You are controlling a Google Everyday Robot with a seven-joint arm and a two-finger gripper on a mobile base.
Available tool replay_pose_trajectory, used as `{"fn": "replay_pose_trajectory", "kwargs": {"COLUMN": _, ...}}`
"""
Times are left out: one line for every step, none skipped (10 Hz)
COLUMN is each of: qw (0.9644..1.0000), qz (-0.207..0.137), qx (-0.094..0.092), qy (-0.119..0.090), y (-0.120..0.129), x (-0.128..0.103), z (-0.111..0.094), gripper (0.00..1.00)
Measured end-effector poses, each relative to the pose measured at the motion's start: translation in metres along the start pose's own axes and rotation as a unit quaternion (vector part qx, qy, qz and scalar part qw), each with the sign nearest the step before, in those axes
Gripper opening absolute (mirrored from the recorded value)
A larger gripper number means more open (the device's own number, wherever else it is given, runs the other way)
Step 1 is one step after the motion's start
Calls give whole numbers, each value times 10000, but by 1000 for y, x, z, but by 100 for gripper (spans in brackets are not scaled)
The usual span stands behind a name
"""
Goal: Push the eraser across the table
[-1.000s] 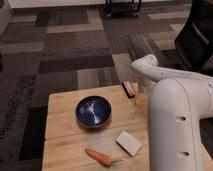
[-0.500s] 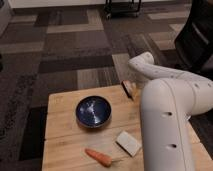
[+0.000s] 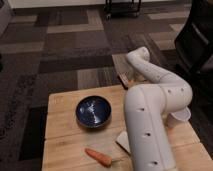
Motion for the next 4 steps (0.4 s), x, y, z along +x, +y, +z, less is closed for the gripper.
{"fn": "replay_pose_trajectory", "kwargs": {"qw": 9997, "qz": -77, "qx": 198, "qy": -123, "y": -4, "x": -23, "z": -19, "gripper": 80}}
{"fn": "replay_pose_trajectory", "kwargs": {"qw": 9997, "qz": -60, "qx": 179, "qy": -177, "y": -1, "x": -32, "z": -34, "gripper": 80}}
{"fn": "replay_pose_trajectory", "kwargs": {"qw": 9999, "qz": -13, "qx": 72, "qy": -120, "y": 3, "x": -29, "z": -37, "gripper": 80}}
{"fn": "replay_pose_trajectory", "kwargs": {"qw": 9999, "qz": 28, "qx": -14, "qy": -105, "y": 7, "x": -30, "z": -43, "gripper": 80}}
